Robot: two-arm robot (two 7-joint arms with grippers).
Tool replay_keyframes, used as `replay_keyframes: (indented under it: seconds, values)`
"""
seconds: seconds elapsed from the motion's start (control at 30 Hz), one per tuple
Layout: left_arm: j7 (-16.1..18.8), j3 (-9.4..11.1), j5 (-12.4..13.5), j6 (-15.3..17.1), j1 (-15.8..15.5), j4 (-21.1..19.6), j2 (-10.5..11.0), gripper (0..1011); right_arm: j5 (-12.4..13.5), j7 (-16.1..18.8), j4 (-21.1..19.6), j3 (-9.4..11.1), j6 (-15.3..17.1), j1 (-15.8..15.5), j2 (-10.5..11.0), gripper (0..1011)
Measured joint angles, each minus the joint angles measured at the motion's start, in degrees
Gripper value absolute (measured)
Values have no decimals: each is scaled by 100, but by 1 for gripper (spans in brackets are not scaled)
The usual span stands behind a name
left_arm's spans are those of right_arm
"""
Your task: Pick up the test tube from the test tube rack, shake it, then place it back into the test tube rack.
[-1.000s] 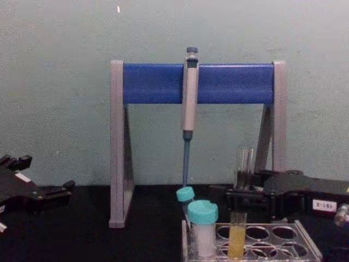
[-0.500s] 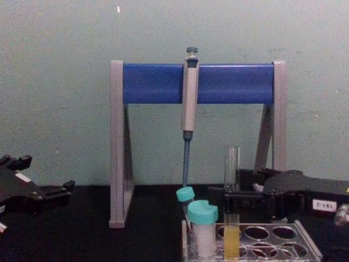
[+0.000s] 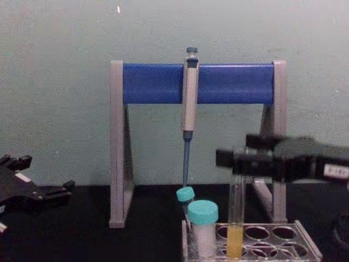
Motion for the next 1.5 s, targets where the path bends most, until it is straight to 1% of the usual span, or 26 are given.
replay_keyframes:
  seconds: [0.1,0.13,0.2,0.23,0.37,0.43,0.47,0.53,0.67,0.73,0.77,0.87,0.9,0.97,1.0,1.07,1.1,1.33,1.5]
  values:
    - [0,0,0,0,0,0,0,1001,29,-72,-166,148,-110,-57,41,1000]
    - [0,0,0,0,0,0,0,1001,29,-72,-166,148,-110,-57,41,1000]
    - [0,0,0,0,0,0,0,1001,42,-137,-266,256,-197,-107,61,1000]
    - [0,0,0,0,0,0,0,1001,44,-196,-333,336,-266,-153,75,1000]
    - [0,0,0,0,0,0,0,1001,38,-349,-456,513,-391,-272,91,1000]
    - [0,0,0,0,0,0,0,1001,-13,-505,-515,638,-474,-377,89,1000]
    - [0,0,0,0,0,0,0,1001,-44,-570,-533,686,-504,-417,85,1000]
    - [0,0,0,0,0,0,0,1001,-195,-828,-578,841,-631,-582,65,1000]
    - [0,0,0,0,0,0,0,1001,-369,-1125,-579,993,-757,-770,11,1000]
    - [0,0,0,0,0,0,0,1001,-487,-1338,-524,1072,-817,-895,-61,1000]
    - [0,0,0,0,0,0,0,1001,-588,-1469,-470,1108,-853,-958,-117,1000]
    - [0,0,0,0,0,0,0,1001,-749,-1656,-361,1134,-905,-1033,-200,1000]
    - [0,0,0,0,0,0,0,1001,-894,-1798,-260,1135,-951,-1083,-269,1000]
    - [0,0,0,0,0,0,0,1001,-1015,-1918,-166,1134,-986,-1113,-327,1000]
    - [0,0,0,0,0,0,0,1001,-1132,-2027,-54,1127,-1011,-1147,-389,1000]
    - [0,0,0,0,0,0,0,1001,-1245,-2140,57,1117,-1031,-1178,-456,1000]
    - [0,0,0,0,0,0,0,1001,-1326,-2237,177,1114,-1039,-1210,-527,1000]
    - [0,0,0,0,0,0,0,1001,-1555,-2503,606,1115,-1043,-1305,-804,1000]
    - [0,0,0,0,0,0,0,1001,-1594,-2540,773,1157,-1015,-1337,-925,1000]
